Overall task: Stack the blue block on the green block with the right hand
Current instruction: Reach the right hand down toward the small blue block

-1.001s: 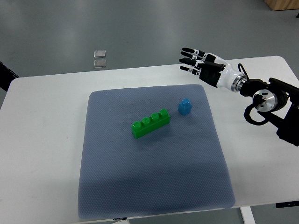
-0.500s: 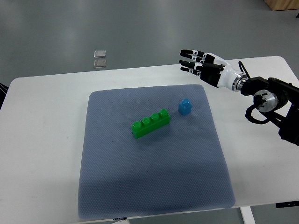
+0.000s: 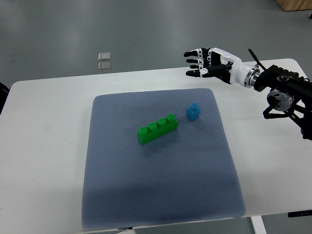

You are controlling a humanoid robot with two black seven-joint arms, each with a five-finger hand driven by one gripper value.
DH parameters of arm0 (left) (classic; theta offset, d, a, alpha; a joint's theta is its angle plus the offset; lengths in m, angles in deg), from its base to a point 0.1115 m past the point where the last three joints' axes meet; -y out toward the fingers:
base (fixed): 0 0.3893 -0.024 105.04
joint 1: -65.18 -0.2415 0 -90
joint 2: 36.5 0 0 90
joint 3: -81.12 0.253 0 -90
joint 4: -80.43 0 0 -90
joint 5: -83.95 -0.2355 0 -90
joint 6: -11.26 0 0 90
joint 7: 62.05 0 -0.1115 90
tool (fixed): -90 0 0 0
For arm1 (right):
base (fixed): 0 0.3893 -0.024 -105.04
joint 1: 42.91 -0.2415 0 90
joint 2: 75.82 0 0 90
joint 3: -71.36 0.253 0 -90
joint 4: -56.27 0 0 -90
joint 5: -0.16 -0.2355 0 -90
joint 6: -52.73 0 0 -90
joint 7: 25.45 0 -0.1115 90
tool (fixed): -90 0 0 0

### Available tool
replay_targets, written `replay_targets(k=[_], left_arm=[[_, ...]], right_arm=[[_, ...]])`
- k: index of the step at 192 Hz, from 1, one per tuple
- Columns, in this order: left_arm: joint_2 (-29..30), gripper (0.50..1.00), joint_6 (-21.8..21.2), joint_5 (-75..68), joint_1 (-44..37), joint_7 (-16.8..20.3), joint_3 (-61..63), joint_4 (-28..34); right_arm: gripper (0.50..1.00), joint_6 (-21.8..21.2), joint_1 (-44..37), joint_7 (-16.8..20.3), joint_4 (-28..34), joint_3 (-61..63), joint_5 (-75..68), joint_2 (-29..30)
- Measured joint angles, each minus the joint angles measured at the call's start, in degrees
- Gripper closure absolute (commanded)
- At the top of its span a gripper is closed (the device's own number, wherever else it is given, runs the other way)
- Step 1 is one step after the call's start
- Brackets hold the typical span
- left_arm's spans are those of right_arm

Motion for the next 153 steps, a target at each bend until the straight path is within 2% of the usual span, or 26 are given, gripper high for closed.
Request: replay_targets(k=[43, 90, 124, 153], left_arm=[[0.0, 0.5, 0.0, 0.0, 0.0, 0.0, 0.07, 0.09], [0.0, 0.5, 0.0, 0.0, 0.0, 0.0, 0.02, 0.1], [0.0, 0.5, 0.0, 0.0, 0.01, 0.0, 0.08, 0.1], [0.0, 0.5, 0.0, 0.0, -0.01, 0.0, 0.07, 0.1]], right_arm=[[0.576, 0.16, -1.83, -0.16, 0.07, -0.03, 15.33, 0.03], [0.576, 0.64, -2.68, -2.59, 0.15, -0.63, 35.96, 0.79], [0.579, 4.08, -2.92, -2.9, 0.42, -3.26, 49.97, 1.13], [0.579, 6.54, -3.7, -2.96, 0.43, -7.9, 55.05, 1.18]])
